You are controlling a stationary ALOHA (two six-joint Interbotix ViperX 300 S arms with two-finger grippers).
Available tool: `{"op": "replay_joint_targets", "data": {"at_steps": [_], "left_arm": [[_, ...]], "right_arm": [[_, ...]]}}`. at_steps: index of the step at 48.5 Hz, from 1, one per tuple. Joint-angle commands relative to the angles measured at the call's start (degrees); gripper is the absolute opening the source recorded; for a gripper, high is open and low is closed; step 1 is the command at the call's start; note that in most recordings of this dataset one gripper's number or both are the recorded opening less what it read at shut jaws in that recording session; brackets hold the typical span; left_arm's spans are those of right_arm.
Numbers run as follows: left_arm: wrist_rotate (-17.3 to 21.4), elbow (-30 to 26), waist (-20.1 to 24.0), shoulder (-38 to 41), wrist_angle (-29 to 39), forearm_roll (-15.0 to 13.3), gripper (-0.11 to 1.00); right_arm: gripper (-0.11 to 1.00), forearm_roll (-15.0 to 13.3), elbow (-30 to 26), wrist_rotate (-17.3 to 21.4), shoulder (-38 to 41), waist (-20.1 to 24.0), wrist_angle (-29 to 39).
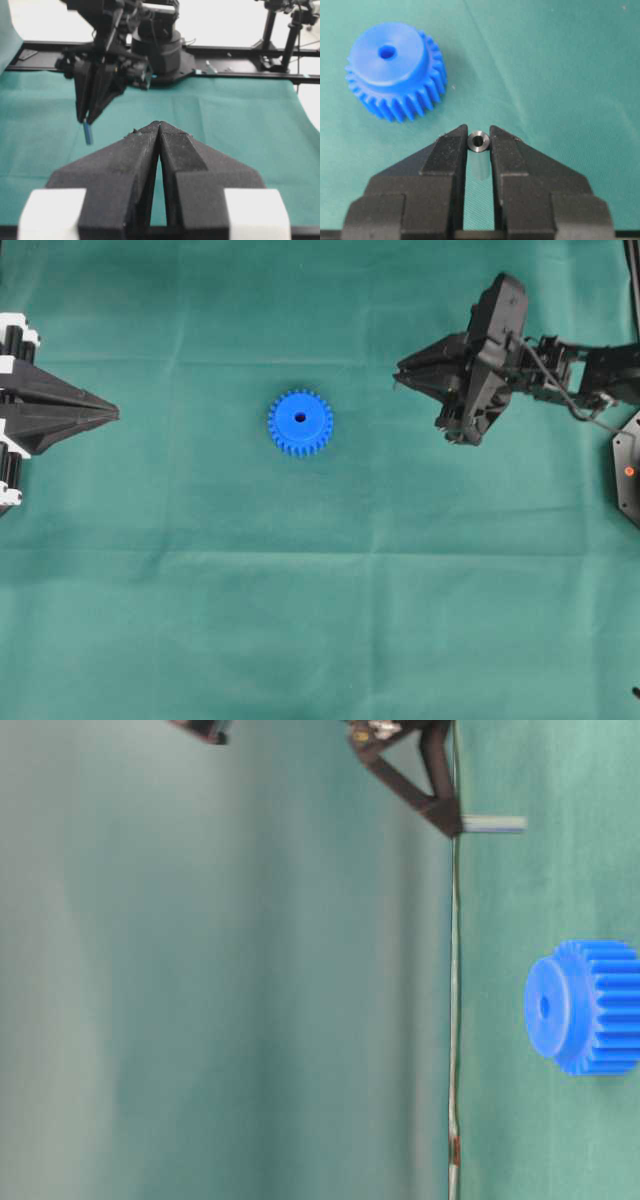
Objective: Insert the shaft placed at a random location into the center hole of the medium gear at another random location.
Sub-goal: 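Lift the shaft and carry it left over the blue gear's hole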
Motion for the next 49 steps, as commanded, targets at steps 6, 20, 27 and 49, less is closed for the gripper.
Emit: {"op": "replay_joint_targets", "data": {"at_steps": [6,20,27,49], "left_arm": [[-0.1,-1.1,0.0,0.4,-0.3,0.1,0.01],[-0.1,-1.1,0.0,0.4,-0.3,0.1,0.01],[-0.1,-1.1,0.0,0.4,-0.3,0.0,0.01],[-0.1,-1.1,0.0,0.4,-0.3,0.1,0.01]], "right_arm": [[0.14,-0.2,-2.2,-1.4,-4.0,-0.2,4.3],[0.14,-0.2,-2.1,-1.4,-3.9,-0.2,3.5],[0.14,-0.2,-2.4,-1.4,-3.6,-0.2,3.4],[0.14,-0.2,-10.9,-1.2,4.2,3.3,1.8]]}}
